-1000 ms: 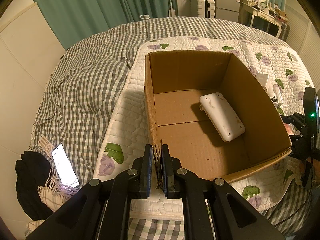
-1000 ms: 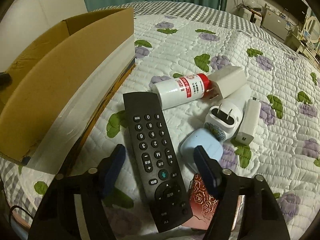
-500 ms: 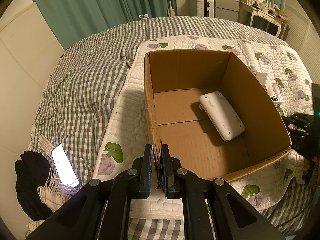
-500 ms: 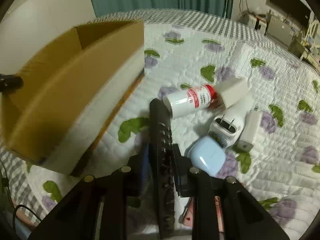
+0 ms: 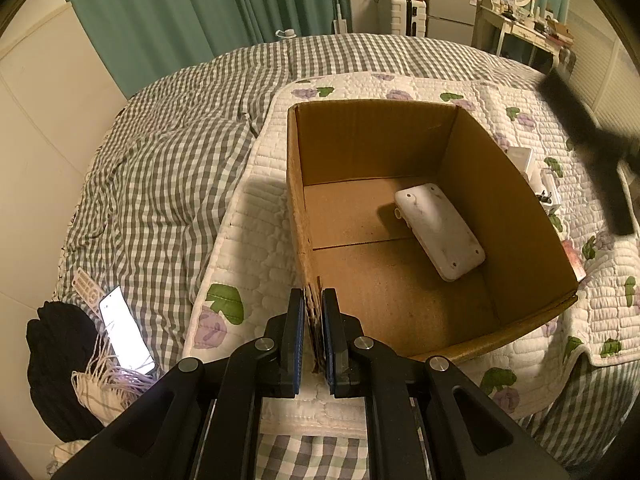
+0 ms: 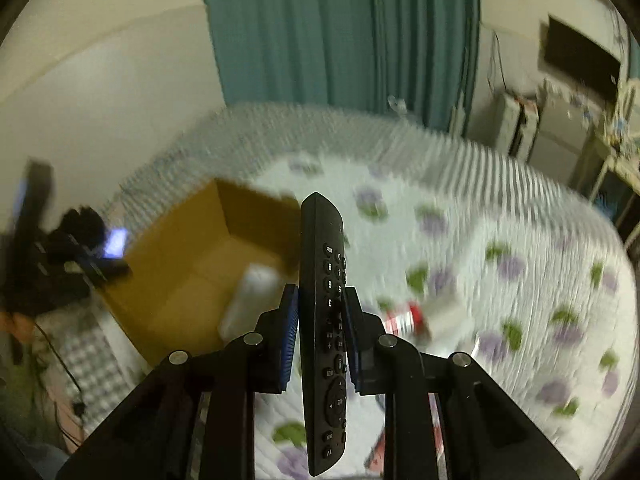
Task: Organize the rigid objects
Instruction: 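Lower the black remote into the box beside the router, release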
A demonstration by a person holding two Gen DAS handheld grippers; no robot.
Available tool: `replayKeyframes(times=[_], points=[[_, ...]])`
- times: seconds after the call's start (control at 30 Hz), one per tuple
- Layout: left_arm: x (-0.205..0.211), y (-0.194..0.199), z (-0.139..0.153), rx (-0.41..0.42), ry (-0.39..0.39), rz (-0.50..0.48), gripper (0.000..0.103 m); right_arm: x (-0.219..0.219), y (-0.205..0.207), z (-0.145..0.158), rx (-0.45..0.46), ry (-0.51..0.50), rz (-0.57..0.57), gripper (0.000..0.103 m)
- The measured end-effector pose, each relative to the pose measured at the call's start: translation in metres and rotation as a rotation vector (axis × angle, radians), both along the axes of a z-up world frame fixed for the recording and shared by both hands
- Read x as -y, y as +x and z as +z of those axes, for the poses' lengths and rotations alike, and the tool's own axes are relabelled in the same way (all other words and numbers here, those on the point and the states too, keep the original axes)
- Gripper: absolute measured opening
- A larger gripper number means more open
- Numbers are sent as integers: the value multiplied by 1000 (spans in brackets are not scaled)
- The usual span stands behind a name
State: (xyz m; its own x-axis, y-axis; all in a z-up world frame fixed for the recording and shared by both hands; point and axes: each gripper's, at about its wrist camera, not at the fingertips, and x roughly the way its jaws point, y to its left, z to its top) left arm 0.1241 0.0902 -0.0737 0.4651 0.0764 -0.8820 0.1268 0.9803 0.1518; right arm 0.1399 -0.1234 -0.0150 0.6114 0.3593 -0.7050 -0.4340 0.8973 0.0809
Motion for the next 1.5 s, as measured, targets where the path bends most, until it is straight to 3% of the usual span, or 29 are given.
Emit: replayKeyframes(times=[0.1,0.2,0.47,0.67,0.9,0.93,0.97,1.0,1.13,1.27,1.5], points=[[0,0,0,-1,1,-1,9,-25,4,29,61,0,39,20],[0,0,0,-1,1,-1,9,-55,10,35,65,12,83,20],[1,2,0,-6,-5,-6,9,-124,25,-23,-71,7,149,20],[1,2,0,-6,-9,-6,9,-143,29,-65,-142,-64,128,20],[2,3,0,-7,-12,-5,9,-138,28,-68,-147,-43,125,22],[1,3,-1,-9,-10,-2,9,-137,27,-64,-143,-41,125,36],[1,3,0,-6,-12,-4,9,-134,25,-59,-127,-40,117,62],[1,3,1,-6,-14,-3,9,-131,23,-53,-109,-35,105,72],[1,3,1,-7,-12,-3,9,-107,15,-21,-44,13,68,77],[2,3,3,-5,-11,-2,9,-64,8,10,40,5,-16,90],[2,3,3,-5,-11,-1,9,16,1,23,88,-65,-180,91]])
